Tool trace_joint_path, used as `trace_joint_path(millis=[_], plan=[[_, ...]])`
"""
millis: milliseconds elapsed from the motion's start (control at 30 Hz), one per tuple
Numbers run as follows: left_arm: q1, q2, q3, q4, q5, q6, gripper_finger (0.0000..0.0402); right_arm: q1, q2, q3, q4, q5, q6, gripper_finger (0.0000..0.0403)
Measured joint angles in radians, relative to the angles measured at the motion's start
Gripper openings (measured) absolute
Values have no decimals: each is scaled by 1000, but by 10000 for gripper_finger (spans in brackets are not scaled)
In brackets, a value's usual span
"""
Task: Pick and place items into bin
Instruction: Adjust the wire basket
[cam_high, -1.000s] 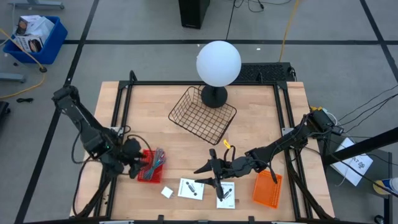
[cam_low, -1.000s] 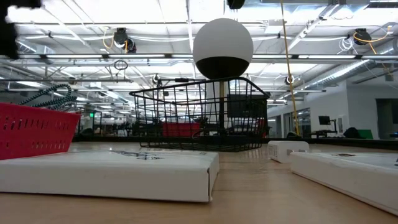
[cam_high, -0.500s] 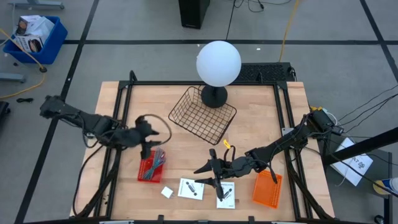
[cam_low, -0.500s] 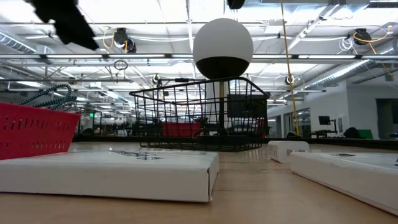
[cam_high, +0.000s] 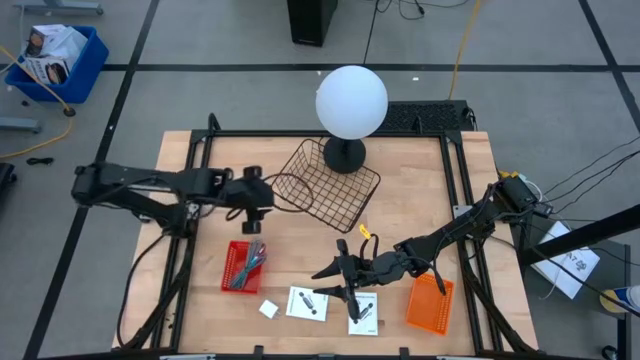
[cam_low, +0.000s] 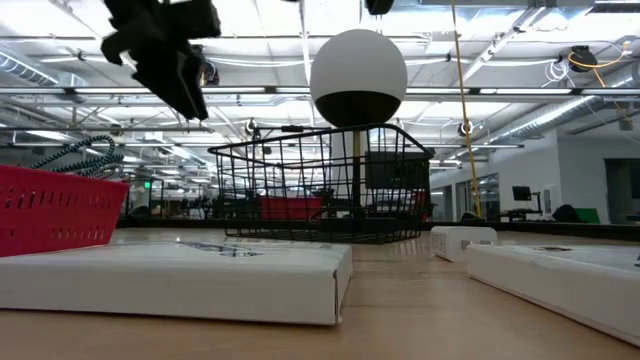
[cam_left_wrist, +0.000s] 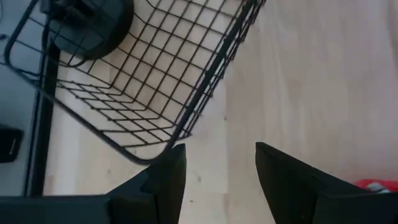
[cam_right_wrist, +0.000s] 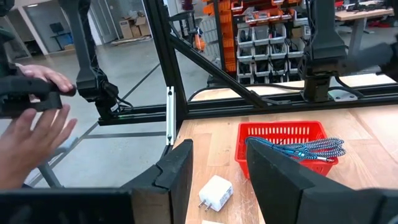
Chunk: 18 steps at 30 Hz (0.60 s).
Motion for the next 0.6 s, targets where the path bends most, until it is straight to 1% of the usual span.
trace_joint_path(millis=[100, 300, 467, 600], plan=[[47, 48, 24, -3, 20, 53, 198, 0, 0, 0, 0, 0, 0, 141], [130, 115, 63, -1, 102, 164, 198, 0, 0, 0, 0, 0, 0, 141], [171, 152, 69, 3, 136, 247, 198, 0, 0, 0, 0, 0, 0, 141], [204, 190, 69, 5, 145, 280, 198, 0, 0, 0, 0, 0, 0, 141]])
